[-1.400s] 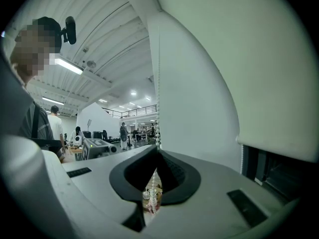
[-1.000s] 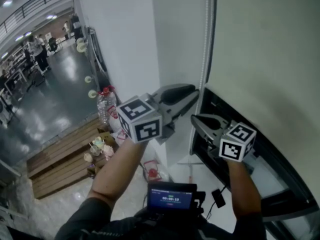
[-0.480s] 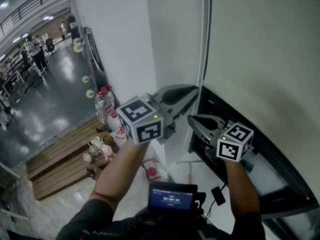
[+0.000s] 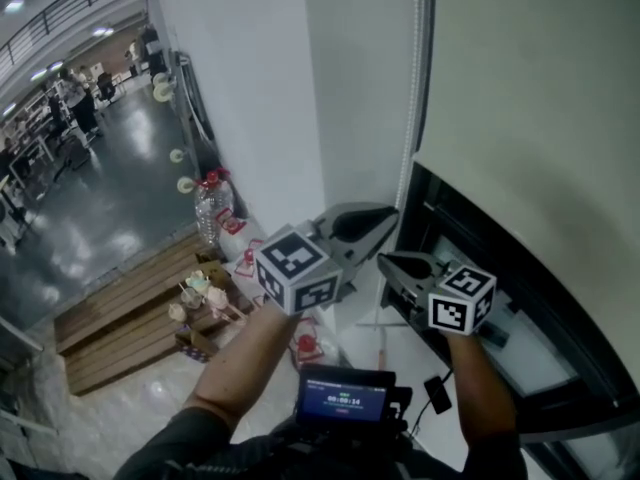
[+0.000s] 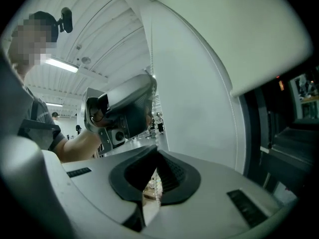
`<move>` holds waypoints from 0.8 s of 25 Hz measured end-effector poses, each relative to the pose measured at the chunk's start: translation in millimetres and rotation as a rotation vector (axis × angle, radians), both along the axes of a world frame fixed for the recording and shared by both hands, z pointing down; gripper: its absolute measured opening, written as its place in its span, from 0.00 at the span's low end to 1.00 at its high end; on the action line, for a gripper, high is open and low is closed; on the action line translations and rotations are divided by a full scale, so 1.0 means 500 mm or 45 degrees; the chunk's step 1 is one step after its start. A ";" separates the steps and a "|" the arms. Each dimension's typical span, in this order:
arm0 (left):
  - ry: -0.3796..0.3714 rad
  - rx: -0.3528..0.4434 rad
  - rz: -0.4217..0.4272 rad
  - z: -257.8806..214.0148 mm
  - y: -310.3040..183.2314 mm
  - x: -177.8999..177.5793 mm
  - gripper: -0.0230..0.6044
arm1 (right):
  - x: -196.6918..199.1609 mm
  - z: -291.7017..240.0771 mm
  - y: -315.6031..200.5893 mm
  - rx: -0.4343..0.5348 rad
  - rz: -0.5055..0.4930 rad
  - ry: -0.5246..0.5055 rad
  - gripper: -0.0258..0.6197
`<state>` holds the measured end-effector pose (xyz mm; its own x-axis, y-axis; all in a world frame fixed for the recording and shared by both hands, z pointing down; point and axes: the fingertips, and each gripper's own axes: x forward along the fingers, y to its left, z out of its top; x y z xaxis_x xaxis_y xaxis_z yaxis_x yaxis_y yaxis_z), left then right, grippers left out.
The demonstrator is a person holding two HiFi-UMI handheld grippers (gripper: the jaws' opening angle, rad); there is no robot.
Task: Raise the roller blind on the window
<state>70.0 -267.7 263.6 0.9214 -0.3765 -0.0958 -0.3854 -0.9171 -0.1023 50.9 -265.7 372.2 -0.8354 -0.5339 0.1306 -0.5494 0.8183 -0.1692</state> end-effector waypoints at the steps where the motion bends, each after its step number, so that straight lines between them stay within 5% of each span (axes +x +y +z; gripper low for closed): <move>1: -0.015 -0.012 -0.004 0.016 -0.001 0.001 0.05 | 0.002 0.015 0.000 -0.021 0.008 0.009 0.06; 12: -0.041 -0.084 -0.007 0.090 -0.018 0.001 0.05 | 0.008 0.085 -0.005 -0.122 0.027 0.028 0.06; 17: -0.008 -0.101 -0.001 0.090 -0.019 -0.006 0.05 | 0.047 0.069 0.000 -0.019 0.099 0.206 0.10; 20: 0.005 -0.103 0.008 0.089 -0.015 -0.006 0.05 | 0.083 0.010 0.004 0.049 0.135 0.203 0.16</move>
